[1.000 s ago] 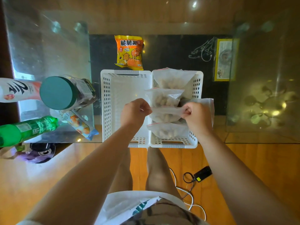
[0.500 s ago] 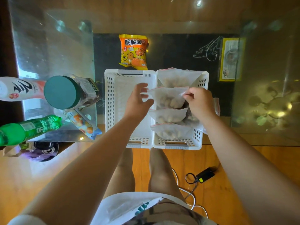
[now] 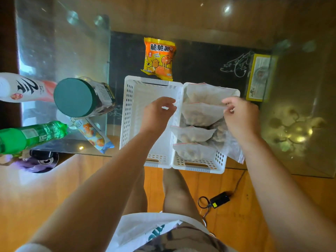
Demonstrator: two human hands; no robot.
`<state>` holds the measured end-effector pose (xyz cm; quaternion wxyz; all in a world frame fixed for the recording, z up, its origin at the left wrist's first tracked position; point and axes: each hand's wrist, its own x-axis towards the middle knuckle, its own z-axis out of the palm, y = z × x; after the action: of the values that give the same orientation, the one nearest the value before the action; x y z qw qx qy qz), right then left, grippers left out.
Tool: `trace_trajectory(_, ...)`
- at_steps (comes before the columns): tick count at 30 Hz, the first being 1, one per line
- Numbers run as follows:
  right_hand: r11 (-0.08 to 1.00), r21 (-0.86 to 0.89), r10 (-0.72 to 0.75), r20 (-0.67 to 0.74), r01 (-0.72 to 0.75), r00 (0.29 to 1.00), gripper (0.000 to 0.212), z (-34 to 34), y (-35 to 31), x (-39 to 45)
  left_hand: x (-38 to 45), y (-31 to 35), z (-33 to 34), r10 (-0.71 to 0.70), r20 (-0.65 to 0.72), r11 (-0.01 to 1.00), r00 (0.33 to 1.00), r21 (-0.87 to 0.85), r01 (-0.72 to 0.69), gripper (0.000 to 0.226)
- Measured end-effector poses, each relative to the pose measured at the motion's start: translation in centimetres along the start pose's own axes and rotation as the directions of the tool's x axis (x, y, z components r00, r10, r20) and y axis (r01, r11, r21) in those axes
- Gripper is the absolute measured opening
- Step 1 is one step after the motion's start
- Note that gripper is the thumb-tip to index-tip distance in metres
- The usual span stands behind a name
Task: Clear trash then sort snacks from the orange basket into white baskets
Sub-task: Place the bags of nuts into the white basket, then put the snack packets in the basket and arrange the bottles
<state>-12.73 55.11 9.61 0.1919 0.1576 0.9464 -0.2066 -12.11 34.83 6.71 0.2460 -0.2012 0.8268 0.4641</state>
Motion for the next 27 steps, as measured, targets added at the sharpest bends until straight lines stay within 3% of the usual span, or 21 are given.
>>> trace_trajectory(2,0.996,0.037,-0.081,-0.066,0.084,0.995,0.029,-0.3,-2.3,-0.1,-1.0,-1.9,-1.8,-0.079,-0.061,0.995,0.995,-0.062,0.075,0.017)
trace_trajectory(5,0.972,0.088,-0.214,-0.035,0.216,0.976,0.025,0.5,-6.8,0.4,-2.9,-5.4,-4.6,-0.268,-0.198,0.95,0.943,-0.218,0.224,0.019)
trace_trajectory(9,0.94,0.222,-0.282,0.071,0.26,0.957,0.026,3.3,-12.5,2.8,-4.8,-10.1,-8.0,-0.551,-0.391,0.81,0.738,-0.462,0.36,0.019)
trace_trajectory(12,0.946,0.267,-0.213,0.094,0.182,0.972,0.032,5.8,-15.5,5.3,-5.0,-12.8,-9.6,-0.654,-0.45,0.741,0.607,-0.542,0.396,0.017)
trace_trajectory(14,0.957,0.273,-0.126,0.069,0.103,0.99,0.042,7.4,-16.7,7.0,-4.5,-14.5,-10.4,-0.661,-0.505,0.747,0.555,-0.51,0.426,0.017)
trace_trajectory(17,0.944,0.297,0.114,0.106,-0.141,0.988,0.06,9.5,-17.2,9.5,-2.6,-16.7,-11.3,-0.64,-0.517,0.769,0.569,-0.43,0.473,0.033)
trace_trajectory(20,0.893,0.304,0.285,0.189,-0.332,0.94,0.068,11.0,-16.9,11.2,-0.9,-17.5,-11.7,-0.678,-0.471,0.734,0.564,-0.471,0.489,0.031)
trace_trajectory(24,0.911,0.246,0.292,0.188,-0.332,0.938,0.067,12.1,-16.4,11.7,0.3,-18.1,-11.4,-0.706,-0.39,0.698,0.591,-0.528,0.485,0.056)
trace_trajectory(27,0.903,0.282,0.289,0.156,-0.323,0.945,0.07,12.2,-16.3,11.7,0.3,-18.7,-11.4,-0.707,-0.371,0.692,0.602,-0.54,0.48,0.055)
